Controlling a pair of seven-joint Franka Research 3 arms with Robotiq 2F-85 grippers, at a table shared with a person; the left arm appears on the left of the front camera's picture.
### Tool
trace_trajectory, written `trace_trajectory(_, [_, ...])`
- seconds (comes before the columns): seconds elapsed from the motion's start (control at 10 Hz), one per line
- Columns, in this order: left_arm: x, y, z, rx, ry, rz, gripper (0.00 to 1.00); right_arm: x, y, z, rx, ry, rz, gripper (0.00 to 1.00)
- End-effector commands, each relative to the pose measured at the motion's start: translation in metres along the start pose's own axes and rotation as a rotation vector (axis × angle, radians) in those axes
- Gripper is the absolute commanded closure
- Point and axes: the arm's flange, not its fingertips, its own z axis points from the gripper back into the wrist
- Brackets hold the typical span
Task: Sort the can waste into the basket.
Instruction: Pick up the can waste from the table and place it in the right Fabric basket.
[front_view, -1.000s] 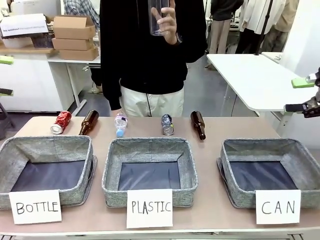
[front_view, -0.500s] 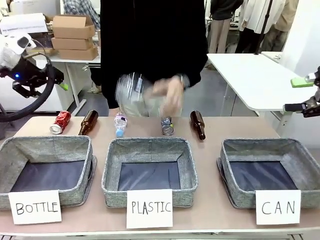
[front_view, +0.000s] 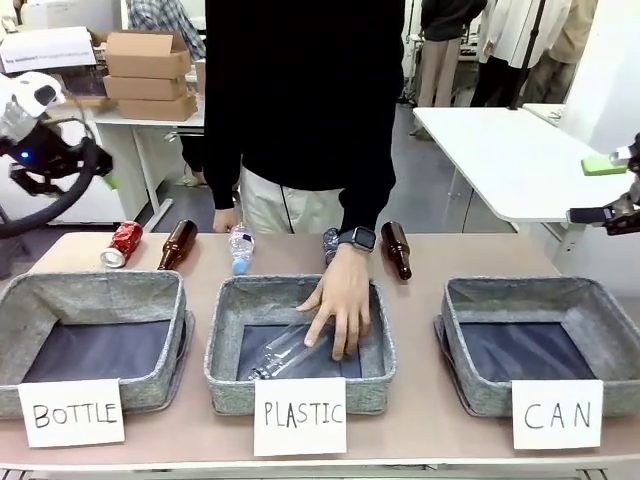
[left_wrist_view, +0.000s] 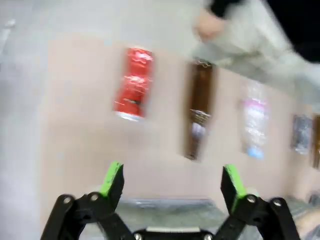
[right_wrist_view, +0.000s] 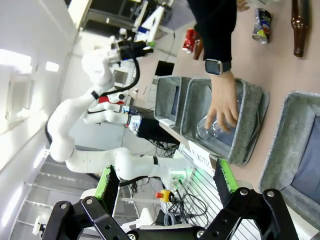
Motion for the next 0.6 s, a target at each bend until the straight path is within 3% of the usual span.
trace_trajectory(0.0, [0.059, 0.008, -0.04, 0.165, 0.085, 0.063, 0.0, 0.003, 0.001, -0.001, 0.02, -0.011, 0.028, 0.0])
trace_trajectory(0.2, [0.082, 0.018, -0.087, 0.201, 0.191, 0.017, 0.0, 0.003, 0.001, -0.001, 0.02, -0.011, 0.028, 0.0])
trace_trajectory(0.3, [0.091, 0.025, -0.112, 0.148, 0.269, -0.049, 0.0, 0.003, 0.001, -0.001, 0.02, -0.011, 0.028, 0.0])
trace_trajectory(0.5, [0.095, 0.029, -0.142, 0.048, 0.304, -0.103, 0.0, 0.003, 0.001, -0.001, 0.02, -0.011, 0.028, 0.0])
